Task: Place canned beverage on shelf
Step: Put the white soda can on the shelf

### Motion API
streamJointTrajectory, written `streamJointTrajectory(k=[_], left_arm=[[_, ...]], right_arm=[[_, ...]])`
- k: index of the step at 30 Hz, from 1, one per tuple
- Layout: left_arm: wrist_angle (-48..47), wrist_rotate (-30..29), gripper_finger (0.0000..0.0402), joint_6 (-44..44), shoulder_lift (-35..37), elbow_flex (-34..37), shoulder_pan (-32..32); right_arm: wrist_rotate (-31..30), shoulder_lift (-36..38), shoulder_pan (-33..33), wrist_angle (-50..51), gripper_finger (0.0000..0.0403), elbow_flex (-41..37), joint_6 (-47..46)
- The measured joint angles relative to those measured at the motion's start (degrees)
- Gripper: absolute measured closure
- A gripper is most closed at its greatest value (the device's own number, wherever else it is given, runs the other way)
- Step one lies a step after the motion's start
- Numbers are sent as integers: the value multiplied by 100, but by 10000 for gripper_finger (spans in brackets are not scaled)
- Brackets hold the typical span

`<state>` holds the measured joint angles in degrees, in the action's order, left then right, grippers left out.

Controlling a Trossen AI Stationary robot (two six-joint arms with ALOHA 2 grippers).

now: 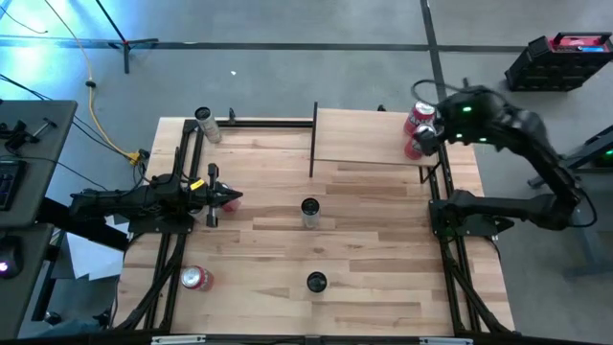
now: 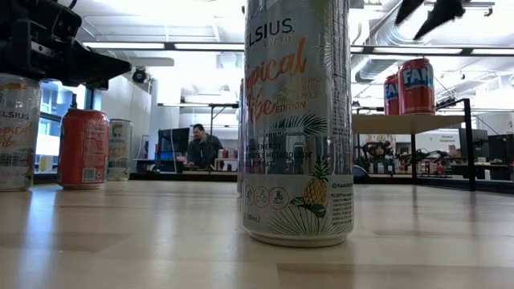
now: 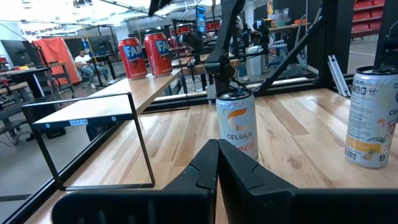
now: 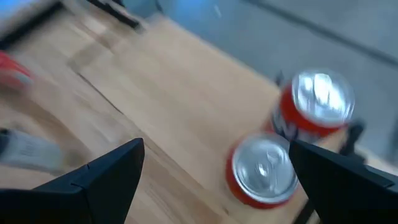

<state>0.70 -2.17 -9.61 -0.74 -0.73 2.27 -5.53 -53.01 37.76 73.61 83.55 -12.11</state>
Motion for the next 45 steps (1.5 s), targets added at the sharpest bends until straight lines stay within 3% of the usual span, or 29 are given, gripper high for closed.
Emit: streamJointTrajectory(k=[4, 8, 15, 19, 22, 26, 35, 40, 45], left_arm=[[1, -2, 398, -2, -1, 0, -1], [-1, -2, 398, 0, -1, 0, 0], [0, -2, 398, -1, -1, 0, 1], [1, 0, 398, 0, -1, 0, -1], [1, -2, 398, 0, -1, 0, 1], [1, -2, 398, -2, 0, 0, -1], [1, -1, 398, -1, -1, 1, 1], [1, 0, 398, 0, -1, 0, 1], [-1, 0, 398, -1, -1, 0, 0]], right_arm=[[334, 234, -363, -234, 16, 739, 255], [1275, 608, -844, -675, 16, 876, 237], [2224, 1198, -1497, -1970, 16, -410, -108], [2664, 1142, -1978, -2746, 16, -1242, -368], [2668, 991, -2534, -3438, 16, -1757, -581], [2310, 588, -3430, -4133, 16, -2055, -515], [296, -964, -5249, -4342, 16, -1654, 356], [-595, -1776, -5807, -4331, 16, -1232, 467], [-842, -2438, -6006, -4303, 16, -676, 467]])
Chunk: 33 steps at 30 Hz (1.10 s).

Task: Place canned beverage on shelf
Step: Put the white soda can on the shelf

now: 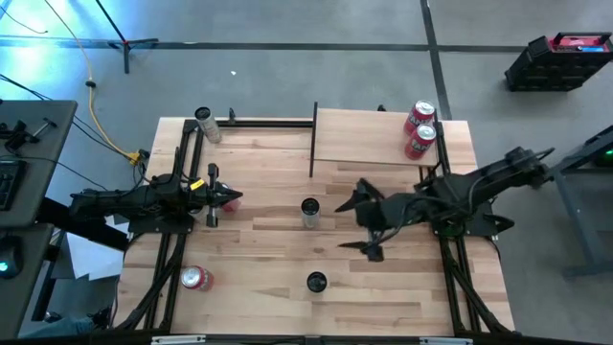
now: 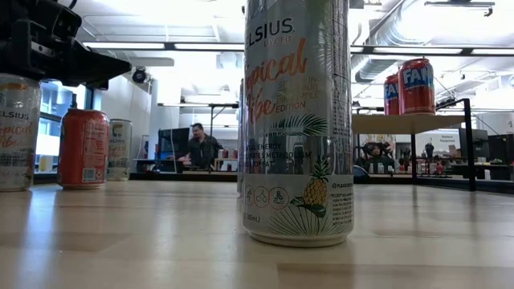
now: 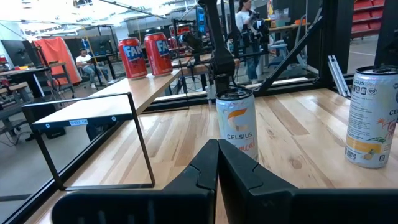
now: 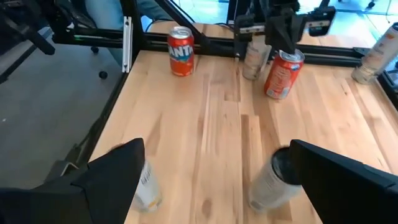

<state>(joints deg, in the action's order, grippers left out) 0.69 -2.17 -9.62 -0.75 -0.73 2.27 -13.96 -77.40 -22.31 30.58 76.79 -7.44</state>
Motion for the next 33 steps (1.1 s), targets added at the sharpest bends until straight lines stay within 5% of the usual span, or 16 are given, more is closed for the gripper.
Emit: streamJointTrajectory(k=[12, 33], left_arm=[[2, 0, 398, 1, 1, 0, 0], [2, -1, 398, 1, 1, 0, 0]], right_arm=[[64, -975, 58, -101, 16, 715, 894], [-110, -1331, 245, -122, 14, 665, 213]])
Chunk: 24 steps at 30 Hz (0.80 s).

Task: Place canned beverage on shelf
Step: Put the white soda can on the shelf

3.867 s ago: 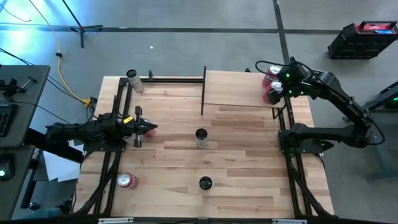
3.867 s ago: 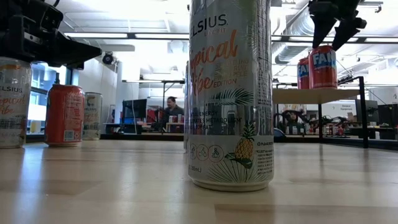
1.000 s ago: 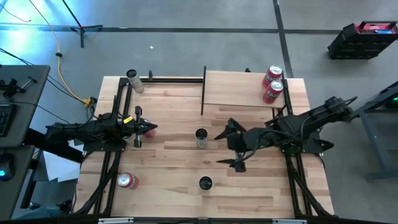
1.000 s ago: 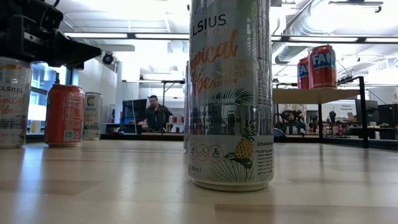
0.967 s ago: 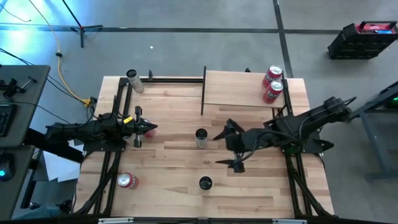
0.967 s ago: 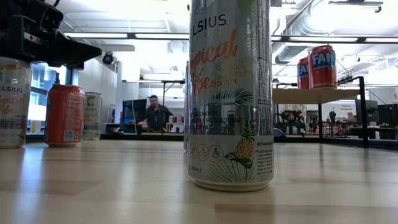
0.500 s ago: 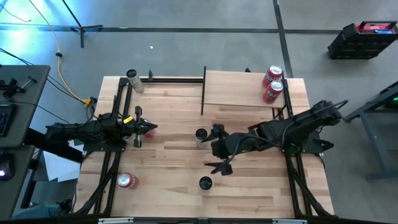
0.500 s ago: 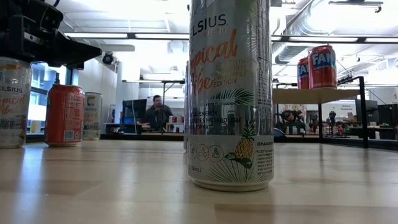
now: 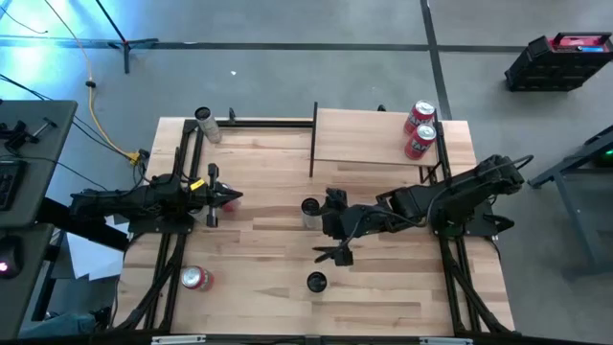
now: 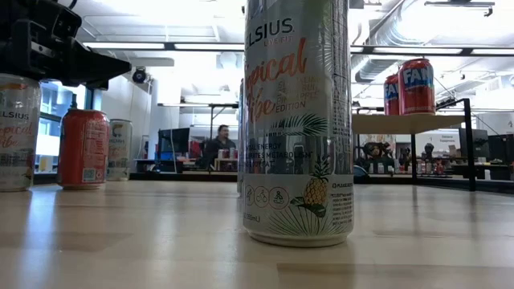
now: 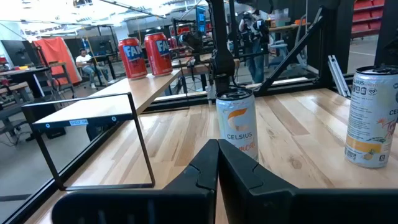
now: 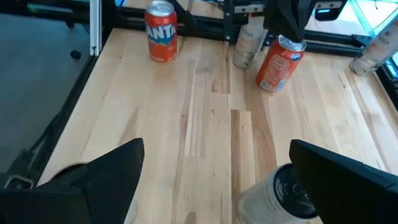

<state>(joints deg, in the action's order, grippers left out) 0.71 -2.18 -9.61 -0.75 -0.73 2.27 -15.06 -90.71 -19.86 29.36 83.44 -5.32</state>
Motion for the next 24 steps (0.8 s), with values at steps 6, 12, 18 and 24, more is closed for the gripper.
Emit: streamJointTrajectory(k=[6, 12, 18, 24], left_arm=[[0, -1, 398, 0, 1, 0, -1], [-3, 1, 398, 0, 1, 0, 0], [0, 1, 398, -2, 0, 0, 1], [-1, 0, 398, -2, -1, 0, 1]], right_arm=[[-146, -67, 0, 269, 4, 0, -164], [-909, -206, -25, 498, 4, 0, -369], [-1483, -503, -26, 425, 4, -2, -788], [-1937, -537, 265, -140, 4, -189, -938]])
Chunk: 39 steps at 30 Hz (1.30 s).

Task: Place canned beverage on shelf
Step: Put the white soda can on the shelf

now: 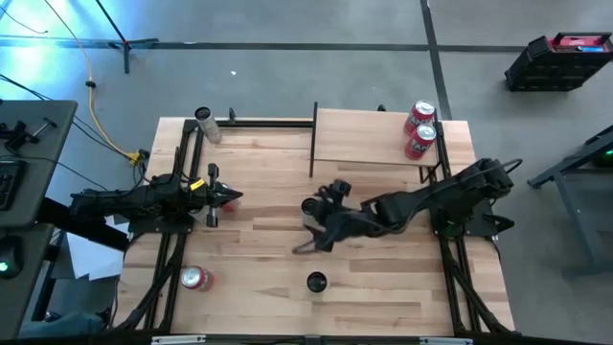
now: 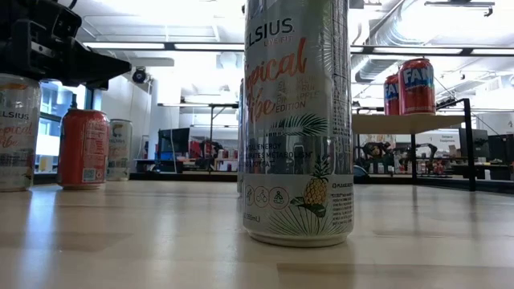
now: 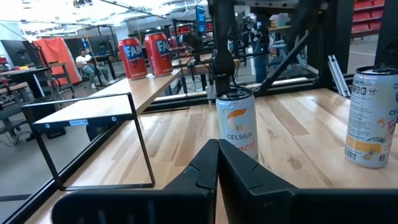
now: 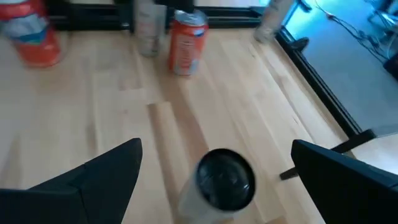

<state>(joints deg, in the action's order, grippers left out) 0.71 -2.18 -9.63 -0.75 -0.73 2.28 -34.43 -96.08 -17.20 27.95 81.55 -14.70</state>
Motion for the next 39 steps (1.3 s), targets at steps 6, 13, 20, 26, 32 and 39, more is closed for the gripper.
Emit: streamJointTrajectory(k=[6, 13, 20, 26, 32, 39], left_arm=[[1, 0, 398, 1, 0, 0, -1], [-2, 0, 398, 0, 0, 0, 0], [-1, 0, 398, 2, 2, 0, -1], [-1, 0, 398, 1, 1, 0, 0], [1, 0, 398, 2, 0, 0, -2], [3, -1, 398, 0, 2, 0, -2]], right_arm=[[41, 14, 548, -1062, 4, -1021, -82], [64, 156, 591, -1687, 4, -1191, 343], [237, 113, 591, -1704, 4, -1228, 457], [273, 114, 598, -1923, 4, -1554, 187], [462, 93, 598, -1998, 4, -1610, 95], [697, -32, 594, -2107, 4, -1599, 48]])
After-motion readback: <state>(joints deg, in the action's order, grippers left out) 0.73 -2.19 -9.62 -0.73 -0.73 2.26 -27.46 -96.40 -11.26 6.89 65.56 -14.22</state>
